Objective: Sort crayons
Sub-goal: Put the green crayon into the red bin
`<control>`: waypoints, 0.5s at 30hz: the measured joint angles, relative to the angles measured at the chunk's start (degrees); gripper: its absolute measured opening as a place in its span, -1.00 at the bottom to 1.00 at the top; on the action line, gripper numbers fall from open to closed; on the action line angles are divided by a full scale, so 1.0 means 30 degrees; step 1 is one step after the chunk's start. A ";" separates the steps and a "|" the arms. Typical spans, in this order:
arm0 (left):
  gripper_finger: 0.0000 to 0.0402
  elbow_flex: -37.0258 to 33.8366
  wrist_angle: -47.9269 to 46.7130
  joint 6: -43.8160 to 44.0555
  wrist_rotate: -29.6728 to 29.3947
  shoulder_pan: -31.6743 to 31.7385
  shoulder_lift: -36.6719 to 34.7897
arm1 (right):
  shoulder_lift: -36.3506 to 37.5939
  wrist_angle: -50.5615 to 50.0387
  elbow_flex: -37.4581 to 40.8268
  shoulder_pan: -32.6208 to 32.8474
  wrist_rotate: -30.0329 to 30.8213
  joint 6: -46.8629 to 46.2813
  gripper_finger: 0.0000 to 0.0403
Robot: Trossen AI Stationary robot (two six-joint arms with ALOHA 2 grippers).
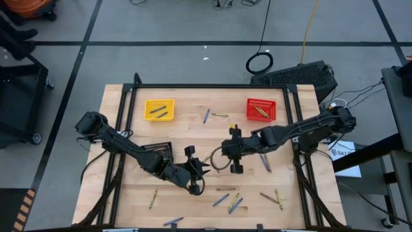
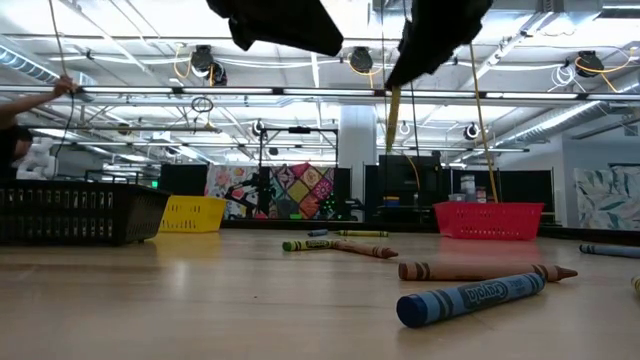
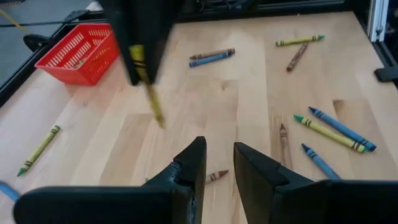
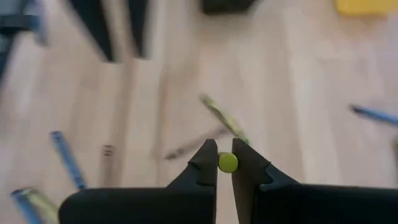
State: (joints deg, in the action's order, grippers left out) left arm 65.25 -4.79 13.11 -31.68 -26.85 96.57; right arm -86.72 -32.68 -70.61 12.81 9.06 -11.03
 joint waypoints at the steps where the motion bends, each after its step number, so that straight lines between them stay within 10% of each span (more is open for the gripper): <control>1: -0.57 0.0000 -0.0156 0.0007 0.0000 0.0000 0.0000 | 0.0000 -0.0439 0.0000 -0.0228 0.0201 -0.0274 -0.99; 15: -0.57 0.0000 -0.2039 0.0267 -0.0036 0.0000 0.0000 | 0.0035 -0.4824 0.0000 -0.4414 0.1615 -0.1060 -0.98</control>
State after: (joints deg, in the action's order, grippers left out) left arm 65.25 -10.90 13.91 -31.79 -26.85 96.57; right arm -86.61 -47.15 -70.61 -0.44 13.91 -14.21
